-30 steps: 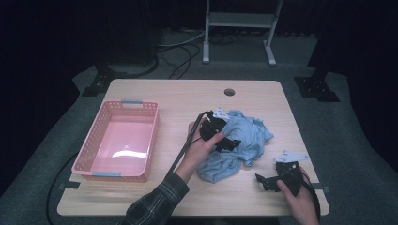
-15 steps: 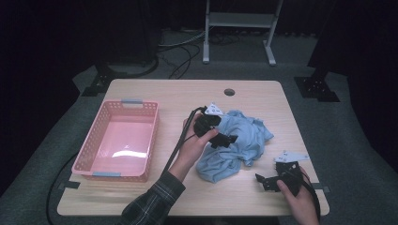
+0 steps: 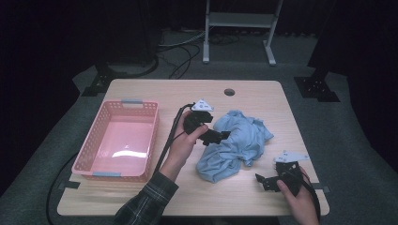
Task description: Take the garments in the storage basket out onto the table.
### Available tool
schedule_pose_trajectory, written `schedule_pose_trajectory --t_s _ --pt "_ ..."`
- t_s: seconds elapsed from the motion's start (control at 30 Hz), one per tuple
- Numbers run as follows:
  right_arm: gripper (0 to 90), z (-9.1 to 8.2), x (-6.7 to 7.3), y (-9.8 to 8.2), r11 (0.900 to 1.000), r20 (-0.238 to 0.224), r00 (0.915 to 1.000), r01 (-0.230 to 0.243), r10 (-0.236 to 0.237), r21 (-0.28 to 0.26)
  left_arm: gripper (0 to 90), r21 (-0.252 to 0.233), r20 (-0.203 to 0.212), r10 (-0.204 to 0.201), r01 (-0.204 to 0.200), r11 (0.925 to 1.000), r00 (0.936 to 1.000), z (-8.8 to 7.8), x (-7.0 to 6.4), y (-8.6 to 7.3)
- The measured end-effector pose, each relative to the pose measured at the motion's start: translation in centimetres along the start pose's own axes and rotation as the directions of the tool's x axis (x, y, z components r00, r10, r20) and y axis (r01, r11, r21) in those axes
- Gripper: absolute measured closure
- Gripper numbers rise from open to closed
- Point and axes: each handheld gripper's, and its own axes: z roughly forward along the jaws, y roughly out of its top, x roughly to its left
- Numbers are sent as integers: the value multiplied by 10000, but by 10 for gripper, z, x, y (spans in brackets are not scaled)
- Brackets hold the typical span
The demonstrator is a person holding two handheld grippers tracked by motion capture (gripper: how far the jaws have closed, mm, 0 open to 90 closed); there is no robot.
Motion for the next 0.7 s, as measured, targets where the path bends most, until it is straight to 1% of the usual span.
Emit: schedule_pose_trajectory --t_s 0.23,0.5,0.7 --pt "0 0 0 0 10000 1 10000 2 -2 0 101 -189 -163 -97 93 9998 9998 -17 5 -2" --pt "0 0 0 0 10000 -3 10000 -8 8 5 101 -228 -327 -177 169 9996 9993 -31 8 -8" --pt "0 0 0 0 10000 -1 10000 -4 4 -4 101 -170 -394 -257 251 9995 9989 -40 8 -17"
